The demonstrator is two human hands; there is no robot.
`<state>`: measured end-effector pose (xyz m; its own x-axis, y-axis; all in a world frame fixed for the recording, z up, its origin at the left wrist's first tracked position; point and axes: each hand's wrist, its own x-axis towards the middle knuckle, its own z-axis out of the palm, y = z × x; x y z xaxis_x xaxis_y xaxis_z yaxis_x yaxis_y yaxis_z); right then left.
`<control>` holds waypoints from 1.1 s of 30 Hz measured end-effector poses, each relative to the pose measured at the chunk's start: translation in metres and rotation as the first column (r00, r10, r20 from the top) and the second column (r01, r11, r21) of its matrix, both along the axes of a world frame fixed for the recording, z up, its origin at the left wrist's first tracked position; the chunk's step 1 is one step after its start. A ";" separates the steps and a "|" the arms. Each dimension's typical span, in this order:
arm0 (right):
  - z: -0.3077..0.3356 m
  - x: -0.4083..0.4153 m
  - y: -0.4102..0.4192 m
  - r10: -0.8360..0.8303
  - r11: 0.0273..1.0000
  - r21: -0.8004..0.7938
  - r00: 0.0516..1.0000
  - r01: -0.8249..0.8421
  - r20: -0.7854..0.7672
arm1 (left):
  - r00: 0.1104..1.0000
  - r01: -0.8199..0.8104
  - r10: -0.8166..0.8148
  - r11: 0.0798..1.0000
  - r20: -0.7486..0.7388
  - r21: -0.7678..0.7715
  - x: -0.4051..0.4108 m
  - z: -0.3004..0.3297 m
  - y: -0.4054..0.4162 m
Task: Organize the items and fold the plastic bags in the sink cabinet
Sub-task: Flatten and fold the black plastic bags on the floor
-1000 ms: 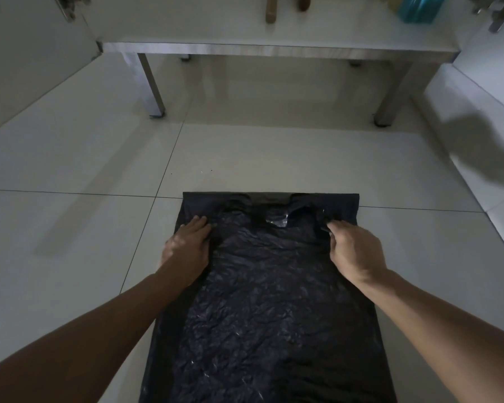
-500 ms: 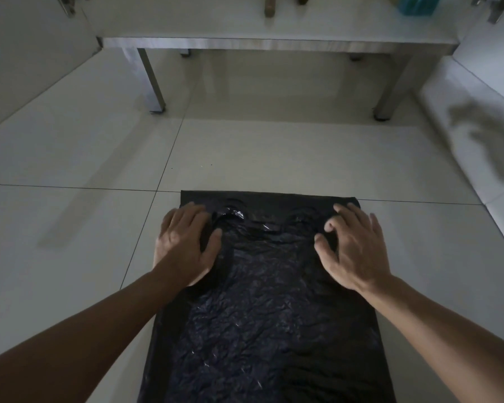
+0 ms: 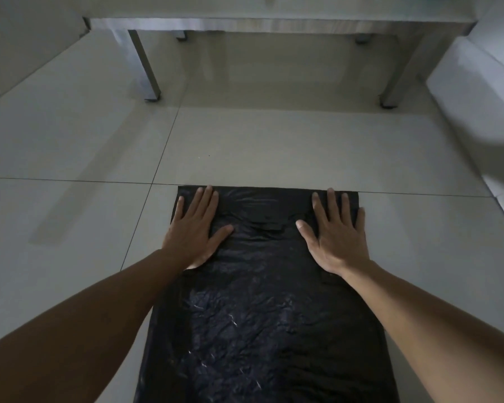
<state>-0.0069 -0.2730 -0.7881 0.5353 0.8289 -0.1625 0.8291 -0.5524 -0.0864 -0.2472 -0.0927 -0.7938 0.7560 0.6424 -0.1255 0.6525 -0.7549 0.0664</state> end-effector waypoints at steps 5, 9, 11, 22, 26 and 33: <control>0.007 0.000 0.002 -0.003 1.000 0.014 0.998 0.004 -0.057 | 0.996 0.010 -0.002 0.997 0.094 -0.082 -0.001 0.003 0.000; 0.025 0.019 0.006 -0.020 0.990 0.141 0.996 0.032 -0.086 | 0.926 -0.054 0.077 0.996 0.371 -0.074 0.001 0.023 0.013; 0.034 0.036 0.010 -0.015 0.993 0.114 0.997 0.024 -0.081 | 0.949 -0.065 0.087 0.994 0.302 -0.082 0.007 0.034 0.032; 0.063 0.075 0.030 0.007 1.000 0.024 0.999 -0.006 -0.038 | 0.997 -0.011 0.017 0.996 -0.071 0.085 0.032 0.067 0.070; 0.078 0.085 0.025 -0.041 0.959 0.280 0.999 0.042 -0.011 | 0.967 -0.125 0.117 0.992 0.228 0.023 0.036 0.088 0.067; 0.093 0.069 -0.015 0.077 0.824 0.523 0.958 -0.216 0.275 | 0.865 0.024 -0.143 0.969 0.481 0.246 0.006 0.093 0.032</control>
